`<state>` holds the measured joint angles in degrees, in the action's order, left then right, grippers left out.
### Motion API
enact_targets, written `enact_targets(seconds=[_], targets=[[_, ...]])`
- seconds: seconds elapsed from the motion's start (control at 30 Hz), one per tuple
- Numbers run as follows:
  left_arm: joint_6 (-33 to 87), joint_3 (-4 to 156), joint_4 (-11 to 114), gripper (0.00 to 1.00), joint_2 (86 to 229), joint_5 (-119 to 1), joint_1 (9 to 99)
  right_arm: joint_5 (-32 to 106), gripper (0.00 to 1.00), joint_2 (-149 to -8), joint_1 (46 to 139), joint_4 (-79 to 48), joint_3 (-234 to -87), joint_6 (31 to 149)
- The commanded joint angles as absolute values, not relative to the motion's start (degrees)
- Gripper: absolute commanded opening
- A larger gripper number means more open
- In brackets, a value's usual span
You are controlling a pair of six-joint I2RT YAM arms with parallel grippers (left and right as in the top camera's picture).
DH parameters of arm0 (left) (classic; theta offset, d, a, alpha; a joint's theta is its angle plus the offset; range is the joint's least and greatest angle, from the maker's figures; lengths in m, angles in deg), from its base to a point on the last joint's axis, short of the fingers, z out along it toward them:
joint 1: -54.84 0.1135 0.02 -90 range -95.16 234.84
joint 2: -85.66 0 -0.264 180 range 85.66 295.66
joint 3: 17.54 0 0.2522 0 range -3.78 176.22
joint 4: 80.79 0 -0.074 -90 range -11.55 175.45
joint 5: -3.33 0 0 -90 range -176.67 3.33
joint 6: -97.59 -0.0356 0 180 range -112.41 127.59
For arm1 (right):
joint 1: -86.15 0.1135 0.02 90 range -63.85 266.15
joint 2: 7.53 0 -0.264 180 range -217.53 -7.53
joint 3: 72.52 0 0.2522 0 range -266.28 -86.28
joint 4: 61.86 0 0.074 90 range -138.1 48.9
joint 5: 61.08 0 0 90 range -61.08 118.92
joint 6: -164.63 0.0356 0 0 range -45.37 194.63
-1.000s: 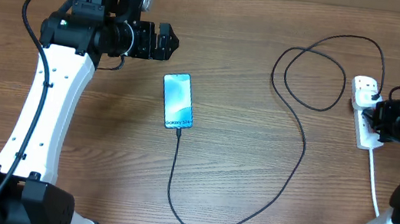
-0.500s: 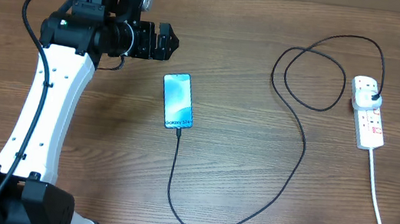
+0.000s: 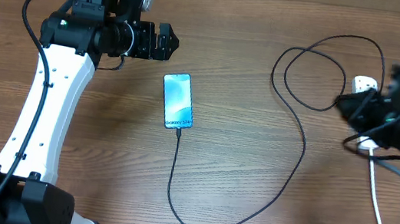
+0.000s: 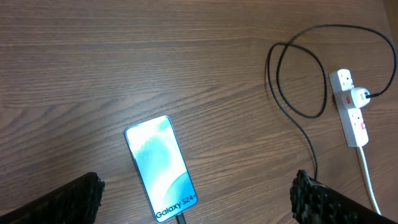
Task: Plug charger to phone and switch on socket
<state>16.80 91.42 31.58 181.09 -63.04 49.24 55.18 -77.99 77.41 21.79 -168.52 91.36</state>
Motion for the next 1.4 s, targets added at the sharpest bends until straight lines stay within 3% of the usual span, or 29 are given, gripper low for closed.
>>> enact_targets(seconds=[0.0, 0.5, 0.57, 0.6, 0.63, 0.67, 1.1, 1.37], targets=[[16.14, 91.9, 31.69, 1.0, 180.5, -62.25, 49.45, 49.94, 0.04, -77.62, 81.85, 24.32, -170.18, 87.6], [16.14, 91.9, 31.69, 0.99, 180.5, -62.27, 49.45, 49.08, 0.07, -66.52, 83.58, 37.39, -171.45, 86.32], [16.14, 91.9, 31.69, 1.0, 180.5, -62.27, 49.45, 49.1, 0.2, -64.75, 83.58, 38.27, -171.45, 86.53], [16.14, 91.9, 31.69, 1.0, 180.5, -62.25, 49.45, 49.1, 0.31, -63.81, 83.58, 38.9, -171.45, 86.53], [16.14, 91.9, 31.69, 1.0, 180.5, -62.25, 49.45, 49.08, 0.86, -63.0, 83.58, 39.49, -171.45, 86.53], [16.14, 91.9, 31.69, 1.0, 180.5, -62.27, 49.45, 48.86, 1.0, -62.28, 83.58, 39.89, -171.45, 86.51], [16.14, 91.9, 31.69, 1.0, 180.5, -62.25, 49.45, 43.53, 1.0, -62.17, 83.58, 40.17, -171.43, 86.23], [16.14, 91.9, 31.69, 1.0, 180.5, -62.27, 49.45, 42.64, 1.0, -59.76, 85.74, 24.91, -166.27, 80.04]])
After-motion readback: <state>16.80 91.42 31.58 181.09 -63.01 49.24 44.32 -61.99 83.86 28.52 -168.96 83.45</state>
